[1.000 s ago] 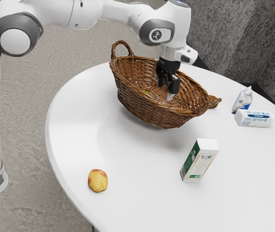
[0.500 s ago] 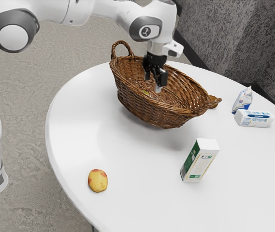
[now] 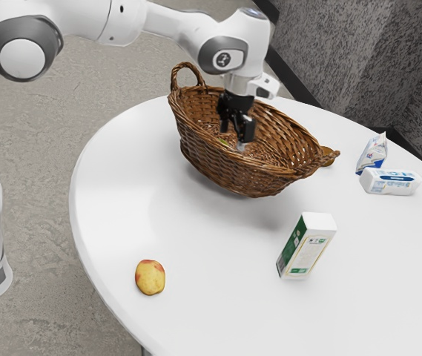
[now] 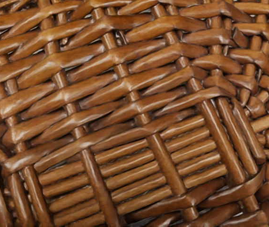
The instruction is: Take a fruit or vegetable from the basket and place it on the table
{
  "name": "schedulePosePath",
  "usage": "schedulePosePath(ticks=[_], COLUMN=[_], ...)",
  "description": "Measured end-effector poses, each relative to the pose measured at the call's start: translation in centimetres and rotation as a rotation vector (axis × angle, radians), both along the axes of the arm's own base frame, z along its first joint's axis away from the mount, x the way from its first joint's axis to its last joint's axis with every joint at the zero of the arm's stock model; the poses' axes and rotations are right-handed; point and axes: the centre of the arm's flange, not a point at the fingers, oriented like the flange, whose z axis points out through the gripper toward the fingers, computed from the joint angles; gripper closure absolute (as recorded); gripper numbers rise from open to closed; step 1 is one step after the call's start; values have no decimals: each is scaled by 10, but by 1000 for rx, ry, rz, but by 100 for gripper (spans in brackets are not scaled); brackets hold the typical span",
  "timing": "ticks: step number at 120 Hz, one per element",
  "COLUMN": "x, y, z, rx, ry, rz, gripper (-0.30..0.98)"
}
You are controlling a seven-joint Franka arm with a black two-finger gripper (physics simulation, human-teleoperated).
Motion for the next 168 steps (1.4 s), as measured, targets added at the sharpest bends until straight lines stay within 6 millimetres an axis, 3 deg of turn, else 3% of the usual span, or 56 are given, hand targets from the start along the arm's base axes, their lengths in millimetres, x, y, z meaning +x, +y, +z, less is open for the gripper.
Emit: schedulePosePath(ticks=[52, 94, 168], x=[-1, -2, -16], y=[-6, -7, -21], z=[-15, -14, -27], rx=[-6, -15, -20], ry=[15, 7, 30], rz=[-7, -29, -74], gripper=[0, 0, 0])
